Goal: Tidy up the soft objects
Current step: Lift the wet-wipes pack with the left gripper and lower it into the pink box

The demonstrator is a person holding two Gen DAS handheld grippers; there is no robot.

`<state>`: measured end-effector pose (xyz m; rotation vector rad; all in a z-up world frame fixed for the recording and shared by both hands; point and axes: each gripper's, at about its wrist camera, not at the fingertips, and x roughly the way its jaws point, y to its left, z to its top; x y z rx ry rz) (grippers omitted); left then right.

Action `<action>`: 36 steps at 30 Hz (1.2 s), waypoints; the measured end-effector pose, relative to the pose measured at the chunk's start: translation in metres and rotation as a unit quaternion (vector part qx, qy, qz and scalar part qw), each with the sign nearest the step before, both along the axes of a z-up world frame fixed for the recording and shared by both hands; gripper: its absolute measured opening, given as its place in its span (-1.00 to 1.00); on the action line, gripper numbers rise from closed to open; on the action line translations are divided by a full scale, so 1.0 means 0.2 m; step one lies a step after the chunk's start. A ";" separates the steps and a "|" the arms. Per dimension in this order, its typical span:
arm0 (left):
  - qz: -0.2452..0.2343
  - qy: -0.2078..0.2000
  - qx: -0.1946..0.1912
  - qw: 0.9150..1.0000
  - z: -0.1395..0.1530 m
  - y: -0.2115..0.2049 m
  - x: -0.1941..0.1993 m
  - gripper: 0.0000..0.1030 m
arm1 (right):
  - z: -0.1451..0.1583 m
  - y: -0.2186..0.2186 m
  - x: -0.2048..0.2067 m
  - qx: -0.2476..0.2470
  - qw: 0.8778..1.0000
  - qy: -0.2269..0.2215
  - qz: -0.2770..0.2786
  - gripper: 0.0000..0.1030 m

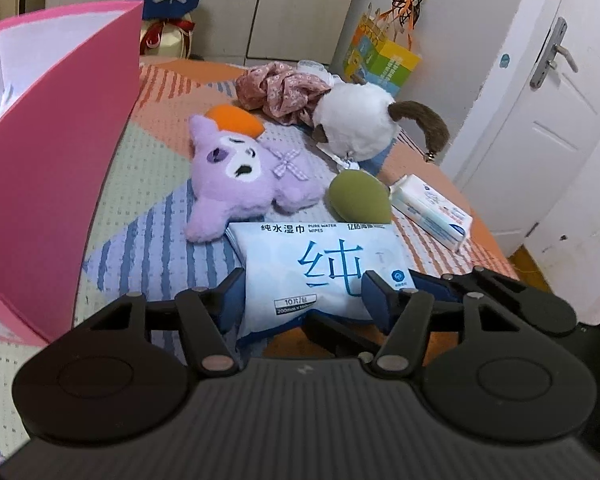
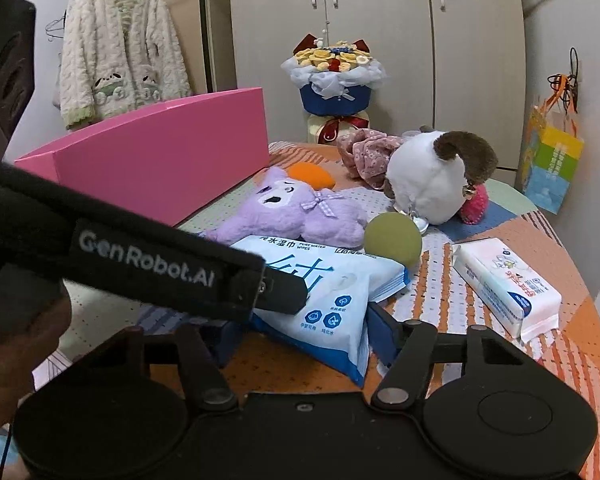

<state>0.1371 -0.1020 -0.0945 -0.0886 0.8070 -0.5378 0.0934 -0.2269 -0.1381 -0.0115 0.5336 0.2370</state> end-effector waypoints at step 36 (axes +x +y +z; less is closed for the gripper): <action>-0.039 0.092 0.031 0.995 0.30 0.43 -0.42 0.26 | 0.32 0.36 -0.37 -0.012 0.992 0.093 0.087 0.29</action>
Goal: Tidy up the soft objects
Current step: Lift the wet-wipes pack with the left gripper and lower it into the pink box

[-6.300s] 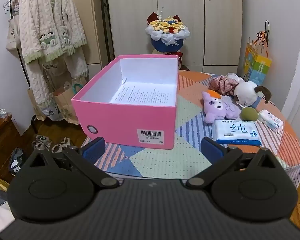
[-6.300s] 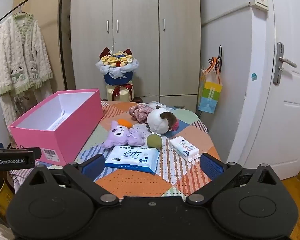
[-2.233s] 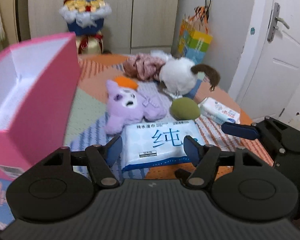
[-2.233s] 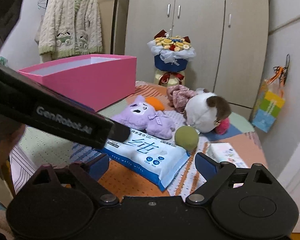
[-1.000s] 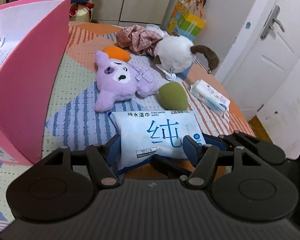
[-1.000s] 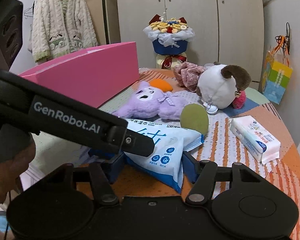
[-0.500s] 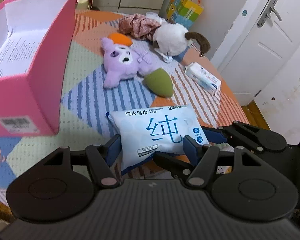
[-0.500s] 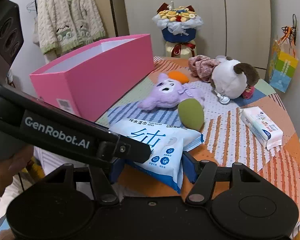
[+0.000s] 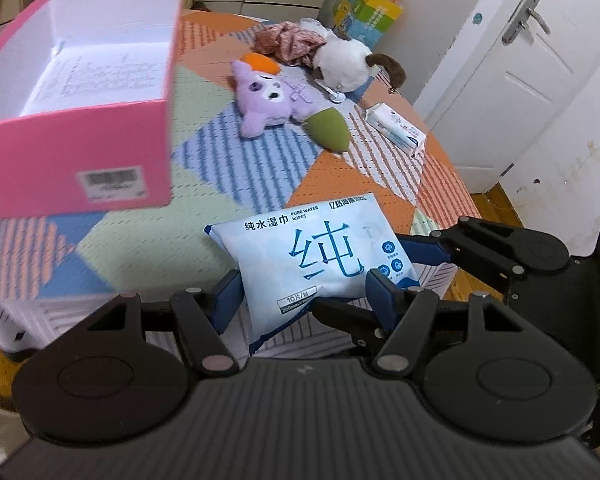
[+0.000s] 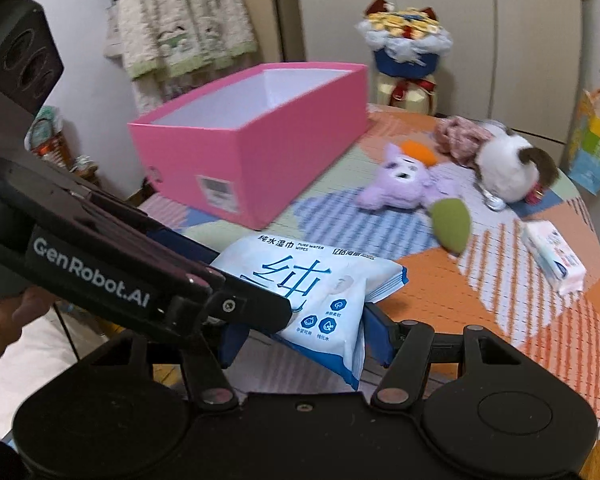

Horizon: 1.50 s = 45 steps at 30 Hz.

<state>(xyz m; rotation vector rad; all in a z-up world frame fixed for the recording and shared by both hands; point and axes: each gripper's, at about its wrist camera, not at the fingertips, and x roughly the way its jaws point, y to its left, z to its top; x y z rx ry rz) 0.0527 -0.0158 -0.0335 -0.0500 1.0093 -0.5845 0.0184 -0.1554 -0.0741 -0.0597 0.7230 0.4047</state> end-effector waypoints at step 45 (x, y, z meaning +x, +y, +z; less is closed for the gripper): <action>0.183 -0.020 -0.018 0.983 0.04 0.50 1.43 0.28 | 0.21 0.65 1.53 -0.101 0.988 -0.009 0.115 0.34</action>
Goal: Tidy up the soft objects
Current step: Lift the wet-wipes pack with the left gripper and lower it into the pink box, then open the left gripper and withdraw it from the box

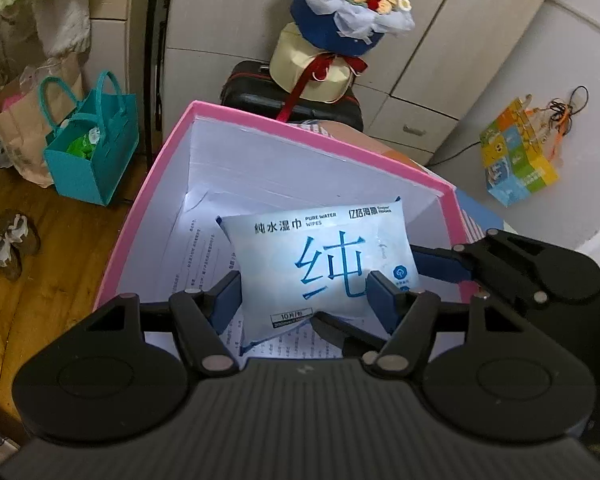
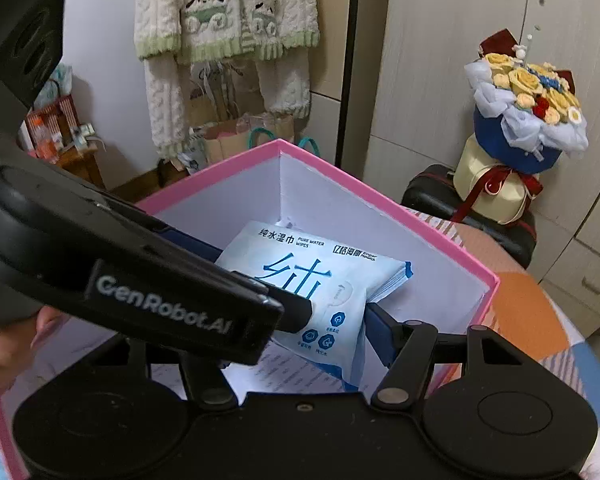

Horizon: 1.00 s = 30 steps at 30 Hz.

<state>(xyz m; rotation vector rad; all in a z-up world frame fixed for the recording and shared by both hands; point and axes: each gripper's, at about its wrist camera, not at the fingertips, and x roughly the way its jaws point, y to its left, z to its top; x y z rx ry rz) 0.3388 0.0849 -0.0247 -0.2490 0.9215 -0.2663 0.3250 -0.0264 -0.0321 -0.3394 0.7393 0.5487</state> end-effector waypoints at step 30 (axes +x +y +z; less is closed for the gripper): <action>-0.083 -0.137 0.119 0.980 0.40 0.02 -0.75 0.53 | 0.33 -0.17 -0.78 0.001 0.996 -0.086 0.014 0.46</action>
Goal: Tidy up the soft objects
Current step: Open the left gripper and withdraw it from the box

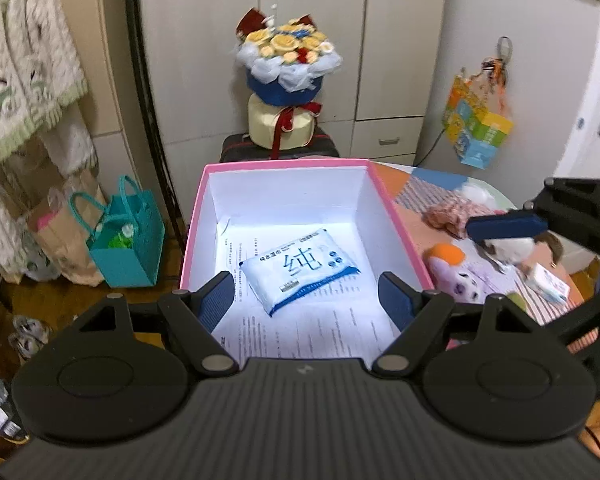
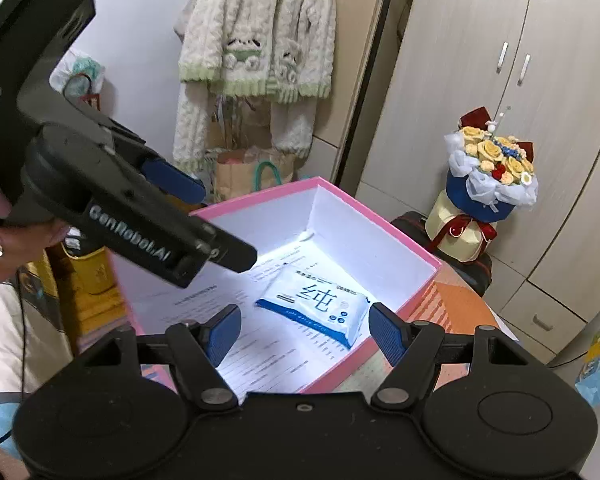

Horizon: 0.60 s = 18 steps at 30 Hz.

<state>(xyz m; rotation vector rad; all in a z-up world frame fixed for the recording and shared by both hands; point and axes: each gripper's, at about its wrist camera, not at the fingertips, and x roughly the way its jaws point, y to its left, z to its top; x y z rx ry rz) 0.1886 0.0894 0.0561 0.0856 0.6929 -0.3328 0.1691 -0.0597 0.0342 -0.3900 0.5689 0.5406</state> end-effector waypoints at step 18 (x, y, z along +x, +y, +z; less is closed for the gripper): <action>-0.109 0.029 0.006 0.994 -0.01 -0.22 -0.41 0.56 | 0.04 -0.39 -0.49 0.052 0.999 -0.004 -0.010 0.47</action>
